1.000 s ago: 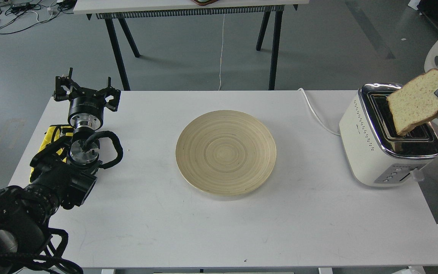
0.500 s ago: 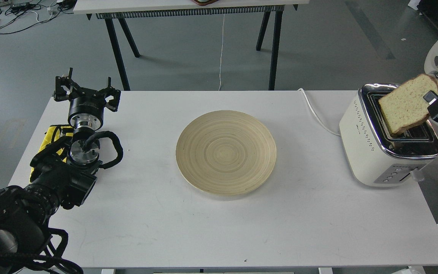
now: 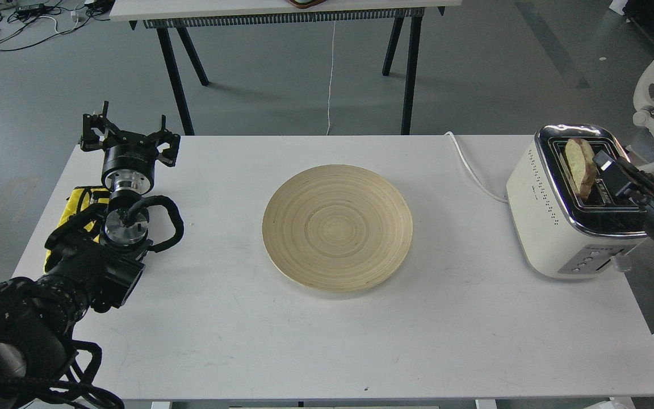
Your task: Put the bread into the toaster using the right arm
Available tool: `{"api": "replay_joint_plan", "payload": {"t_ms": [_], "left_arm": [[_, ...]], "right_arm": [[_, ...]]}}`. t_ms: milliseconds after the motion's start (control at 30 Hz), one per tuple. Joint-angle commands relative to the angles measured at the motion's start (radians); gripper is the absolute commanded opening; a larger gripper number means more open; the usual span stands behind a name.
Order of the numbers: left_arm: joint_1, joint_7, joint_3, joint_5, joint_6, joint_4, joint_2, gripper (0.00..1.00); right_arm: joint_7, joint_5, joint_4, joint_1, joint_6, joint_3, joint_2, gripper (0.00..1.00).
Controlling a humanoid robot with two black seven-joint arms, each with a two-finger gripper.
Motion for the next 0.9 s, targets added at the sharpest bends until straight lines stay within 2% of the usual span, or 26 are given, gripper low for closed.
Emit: {"api": "replay_joint_plan", "payload": {"t_ms": [0, 167, 333, 400, 567, 700, 767, 867], "left_arm": [[0.000, 0.000, 0.000, 0.000, 0.000, 0.000, 0.000, 1.00], [0.000, 0.000, 0.000, 0.000, 0.000, 0.000, 0.000, 1.00], [0.000, 0.000, 0.000, 0.000, 0.000, 0.000, 0.000, 1.00], [0.000, 0.000, 0.000, 0.000, 0.000, 0.000, 0.000, 1.00], [0.000, 0.000, 0.000, 0.000, 0.000, 0.000, 0.000, 1.00], [0.000, 0.000, 0.000, 0.000, 0.000, 0.000, 0.000, 1.00], [0.000, 0.000, 0.000, 0.000, 0.000, 0.000, 0.000, 1.00], [0.000, 0.000, 0.000, 0.000, 0.000, 0.000, 0.000, 1.00]], "right_arm": [[-0.008, 0.007, 0.014, 0.020, 0.003, 0.015, 0.003, 0.99], [-0.012, 0.049, 0.104, 0.080, 0.093, 0.058, -0.048, 0.99], [-0.012, 0.220, 0.163, 0.091, 0.175, 0.214, -0.042, 0.99], [-0.012, 0.293, 0.175, 0.091, 0.173, 0.280, 0.015, 0.99], [-0.003, 0.506, 0.141, 0.083, 0.154, 0.418, 0.246, 0.99], [0.009, 0.537, 0.103, 0.058, 0.149, 0.458, 0.392, 0.99], [0.059, 0.537, 0.076, 0.037, 0.152, 0.471, 0.456, 0.99], [0.059, 0.539, 0.025, 0.003, 0.163, 0.492, 0.573, 0.99]]}}
